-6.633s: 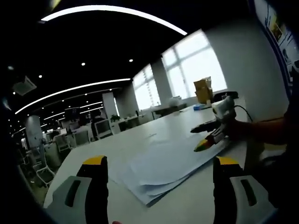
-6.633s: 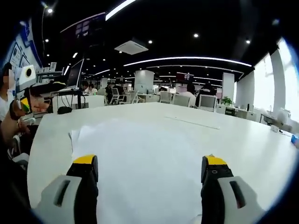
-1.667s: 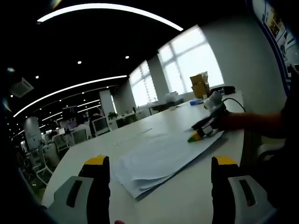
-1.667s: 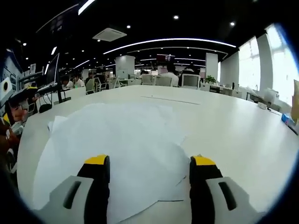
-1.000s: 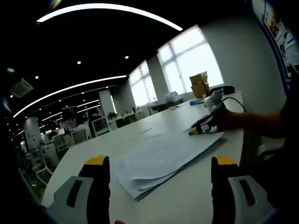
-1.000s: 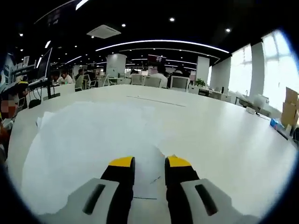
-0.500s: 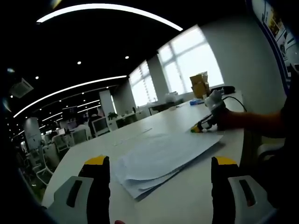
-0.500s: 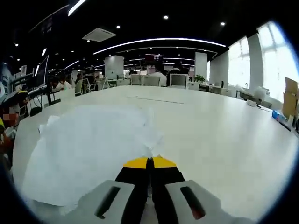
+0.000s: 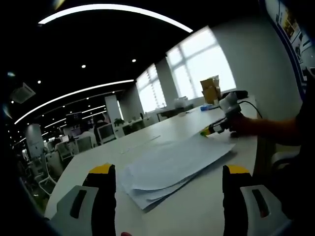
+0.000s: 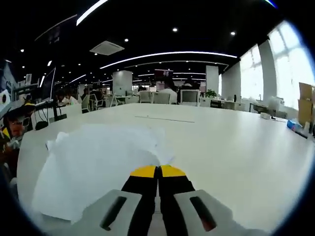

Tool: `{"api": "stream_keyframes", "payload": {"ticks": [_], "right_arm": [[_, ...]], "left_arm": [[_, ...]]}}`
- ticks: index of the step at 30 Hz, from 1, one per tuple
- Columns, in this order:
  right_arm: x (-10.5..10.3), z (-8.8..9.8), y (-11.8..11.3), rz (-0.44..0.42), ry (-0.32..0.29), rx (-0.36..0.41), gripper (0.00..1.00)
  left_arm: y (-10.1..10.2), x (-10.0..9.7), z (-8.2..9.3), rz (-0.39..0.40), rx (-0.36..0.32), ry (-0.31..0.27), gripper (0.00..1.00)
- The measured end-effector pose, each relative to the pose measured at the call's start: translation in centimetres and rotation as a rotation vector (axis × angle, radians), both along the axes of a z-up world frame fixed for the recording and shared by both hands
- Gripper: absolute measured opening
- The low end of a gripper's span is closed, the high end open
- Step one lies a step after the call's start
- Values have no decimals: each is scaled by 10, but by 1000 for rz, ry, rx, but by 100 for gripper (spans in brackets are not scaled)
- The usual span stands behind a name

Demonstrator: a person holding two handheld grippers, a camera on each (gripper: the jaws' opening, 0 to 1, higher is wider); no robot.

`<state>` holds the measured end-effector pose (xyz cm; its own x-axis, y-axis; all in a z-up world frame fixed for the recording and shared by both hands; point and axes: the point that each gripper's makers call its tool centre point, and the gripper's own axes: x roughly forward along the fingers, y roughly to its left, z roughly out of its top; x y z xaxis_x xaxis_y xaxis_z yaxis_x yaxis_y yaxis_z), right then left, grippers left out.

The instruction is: Organize the stack of printing papers by aligning and flattening the scattered papers on the table

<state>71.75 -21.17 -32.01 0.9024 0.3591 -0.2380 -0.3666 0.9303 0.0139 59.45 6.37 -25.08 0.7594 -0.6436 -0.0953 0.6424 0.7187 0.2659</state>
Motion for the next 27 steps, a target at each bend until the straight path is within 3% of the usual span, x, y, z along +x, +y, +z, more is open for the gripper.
{"api": "stream_keyframes", "payload": {"ticks": [13,27], "right_arm": [[-5,2,8,10,-44,-105,0],[-13,12,14,19,-68,-57,0]], "left_arm": [[1,0,1,2,0,1,92],[2,0,3,6,0,-3,92]]}}
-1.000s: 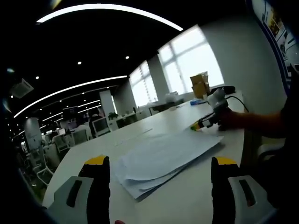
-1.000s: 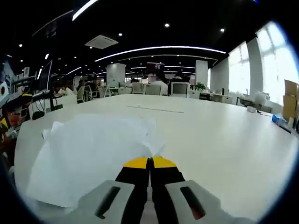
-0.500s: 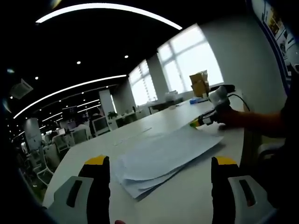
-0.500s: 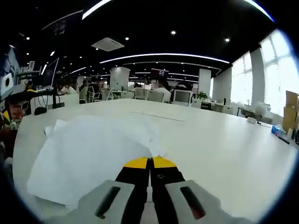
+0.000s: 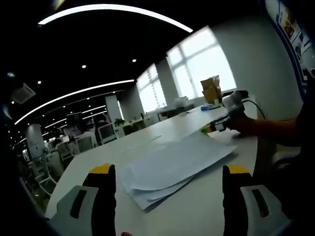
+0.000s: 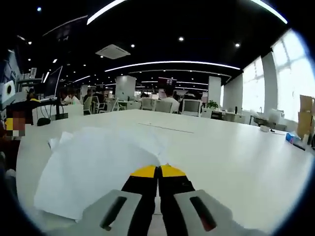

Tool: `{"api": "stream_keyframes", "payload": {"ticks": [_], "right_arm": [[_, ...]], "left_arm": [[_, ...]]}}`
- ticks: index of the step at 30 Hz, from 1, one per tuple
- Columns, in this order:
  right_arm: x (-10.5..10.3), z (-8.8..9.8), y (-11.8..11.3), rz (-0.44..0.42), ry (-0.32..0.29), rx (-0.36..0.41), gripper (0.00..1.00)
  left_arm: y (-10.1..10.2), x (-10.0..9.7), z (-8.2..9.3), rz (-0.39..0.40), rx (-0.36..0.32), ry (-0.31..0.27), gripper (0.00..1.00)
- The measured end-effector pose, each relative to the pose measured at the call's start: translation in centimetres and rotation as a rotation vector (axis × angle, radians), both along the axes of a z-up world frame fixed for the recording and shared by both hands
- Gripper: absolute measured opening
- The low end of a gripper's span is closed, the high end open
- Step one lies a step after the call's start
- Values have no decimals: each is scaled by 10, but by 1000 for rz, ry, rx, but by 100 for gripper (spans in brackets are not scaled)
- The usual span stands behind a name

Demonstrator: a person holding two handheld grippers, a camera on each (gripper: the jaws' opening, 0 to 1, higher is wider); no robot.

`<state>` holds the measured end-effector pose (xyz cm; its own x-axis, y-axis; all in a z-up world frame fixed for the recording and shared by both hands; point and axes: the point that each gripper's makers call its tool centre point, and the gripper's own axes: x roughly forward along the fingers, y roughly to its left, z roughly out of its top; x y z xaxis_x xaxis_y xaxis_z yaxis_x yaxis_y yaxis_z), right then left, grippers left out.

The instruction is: Organize the stack of printing papers by aligning and flattening the scattered papers on the table

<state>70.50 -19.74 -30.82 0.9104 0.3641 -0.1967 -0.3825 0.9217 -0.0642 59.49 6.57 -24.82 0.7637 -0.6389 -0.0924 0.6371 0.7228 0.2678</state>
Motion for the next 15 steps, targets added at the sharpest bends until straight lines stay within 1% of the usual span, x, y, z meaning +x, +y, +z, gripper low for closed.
{"api": "stream_keyframes", "payload": {"ticks": [7,10,15], "right_arm": [[-3,3,2,9,-7,0,0],[-5,6,3,13,-24,3,0],[-6,9,3,11,-35,9,0]], "left_arm": [[1,0,-1,3,1,1,92],[1,-1,-1,2,2,1,92],[0,-1,0,-5,-3,2,92]]}}
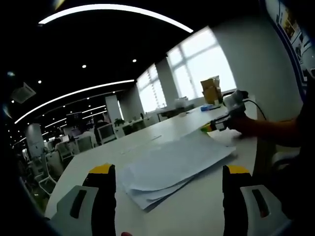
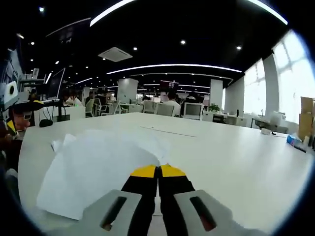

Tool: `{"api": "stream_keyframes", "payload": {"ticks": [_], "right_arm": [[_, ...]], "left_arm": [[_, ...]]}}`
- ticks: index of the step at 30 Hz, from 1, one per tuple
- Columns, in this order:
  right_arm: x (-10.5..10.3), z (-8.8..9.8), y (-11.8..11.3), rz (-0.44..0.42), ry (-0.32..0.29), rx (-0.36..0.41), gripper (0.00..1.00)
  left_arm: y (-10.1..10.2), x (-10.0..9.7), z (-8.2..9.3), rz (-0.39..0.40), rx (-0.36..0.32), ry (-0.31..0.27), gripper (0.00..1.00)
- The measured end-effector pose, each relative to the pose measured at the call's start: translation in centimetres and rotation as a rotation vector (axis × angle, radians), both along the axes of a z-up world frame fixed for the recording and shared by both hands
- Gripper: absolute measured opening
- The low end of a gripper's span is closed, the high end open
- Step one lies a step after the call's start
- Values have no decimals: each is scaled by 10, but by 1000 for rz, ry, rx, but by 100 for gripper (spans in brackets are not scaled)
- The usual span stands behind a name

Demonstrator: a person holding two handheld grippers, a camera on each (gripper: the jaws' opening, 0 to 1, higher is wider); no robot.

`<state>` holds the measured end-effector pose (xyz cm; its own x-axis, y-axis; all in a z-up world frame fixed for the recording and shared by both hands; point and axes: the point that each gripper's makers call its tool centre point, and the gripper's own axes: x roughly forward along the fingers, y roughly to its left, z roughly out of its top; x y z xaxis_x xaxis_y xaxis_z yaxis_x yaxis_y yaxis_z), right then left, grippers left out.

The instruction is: Organize the stack of printing papers by aligning and flattening the scattered papers on the table

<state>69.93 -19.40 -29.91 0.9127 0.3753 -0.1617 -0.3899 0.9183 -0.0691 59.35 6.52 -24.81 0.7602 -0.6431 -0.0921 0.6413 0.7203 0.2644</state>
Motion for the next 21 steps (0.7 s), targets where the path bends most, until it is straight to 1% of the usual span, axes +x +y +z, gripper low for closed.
{"api": "stream_keyframes", "payload": {"ticks": [4,5,10,14,18,21], "right_arm": [[-1,10,-3,-15,-50,0,0],[1,11,-5,-15,-57,-1,0],[2,14,-6,-11,-74,3,0],[2,23,-5,-3,-114,12,0],[2,26,-4,3,-131,14,0],[3,26,-5,-1,-138,-3,0]], "left_arm": [[0,1,0,1,3,0,92],[0,1,0,2,4,1,92],[0,0,0,0,1,1,92],[1,0,0,3,0,1,92],[1,0,-1,3,-2,0,92],[1,-1,-1,3,-3,0,92]]}}
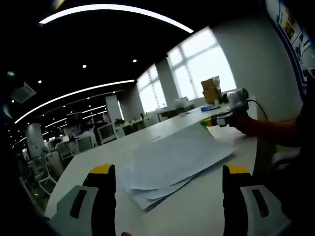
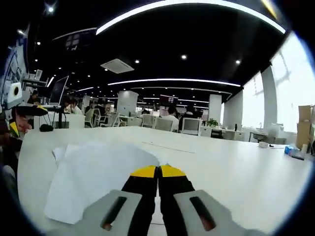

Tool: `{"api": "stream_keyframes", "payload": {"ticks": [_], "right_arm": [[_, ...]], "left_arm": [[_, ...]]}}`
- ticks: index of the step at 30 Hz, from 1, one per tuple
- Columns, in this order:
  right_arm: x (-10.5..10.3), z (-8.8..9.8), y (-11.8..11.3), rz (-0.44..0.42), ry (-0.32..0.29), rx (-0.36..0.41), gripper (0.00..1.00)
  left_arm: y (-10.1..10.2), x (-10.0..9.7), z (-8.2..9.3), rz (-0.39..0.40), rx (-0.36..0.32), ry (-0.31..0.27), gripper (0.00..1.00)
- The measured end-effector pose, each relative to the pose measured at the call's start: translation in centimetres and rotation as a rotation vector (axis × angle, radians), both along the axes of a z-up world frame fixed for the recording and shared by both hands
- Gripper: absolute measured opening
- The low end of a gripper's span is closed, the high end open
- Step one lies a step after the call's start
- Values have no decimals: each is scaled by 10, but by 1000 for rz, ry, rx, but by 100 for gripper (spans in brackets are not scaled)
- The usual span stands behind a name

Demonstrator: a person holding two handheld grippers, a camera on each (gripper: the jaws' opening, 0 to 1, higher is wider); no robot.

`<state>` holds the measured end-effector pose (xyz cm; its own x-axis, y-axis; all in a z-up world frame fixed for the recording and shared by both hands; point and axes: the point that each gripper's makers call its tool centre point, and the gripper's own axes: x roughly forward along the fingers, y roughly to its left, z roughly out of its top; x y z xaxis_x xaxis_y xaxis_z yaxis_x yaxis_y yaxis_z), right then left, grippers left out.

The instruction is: Organize the stack of printing papers by aligning and flattening the scattered papers on the table

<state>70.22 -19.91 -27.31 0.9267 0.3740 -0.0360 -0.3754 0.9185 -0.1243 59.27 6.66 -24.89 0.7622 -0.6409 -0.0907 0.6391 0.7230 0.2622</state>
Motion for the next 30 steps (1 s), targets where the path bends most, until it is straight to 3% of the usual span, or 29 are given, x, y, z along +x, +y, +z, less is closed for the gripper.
{"api": "stream_keyframes", "payload": {"ticks": [20,30], "right_arm": [[-7,18,5,30,-36,11,0],[-17,41,11,59,-78,31,0]], "left_arm": [[1,0,3,2,-9,-5,92],[0,0,4,1,-9,-8,92]]}}
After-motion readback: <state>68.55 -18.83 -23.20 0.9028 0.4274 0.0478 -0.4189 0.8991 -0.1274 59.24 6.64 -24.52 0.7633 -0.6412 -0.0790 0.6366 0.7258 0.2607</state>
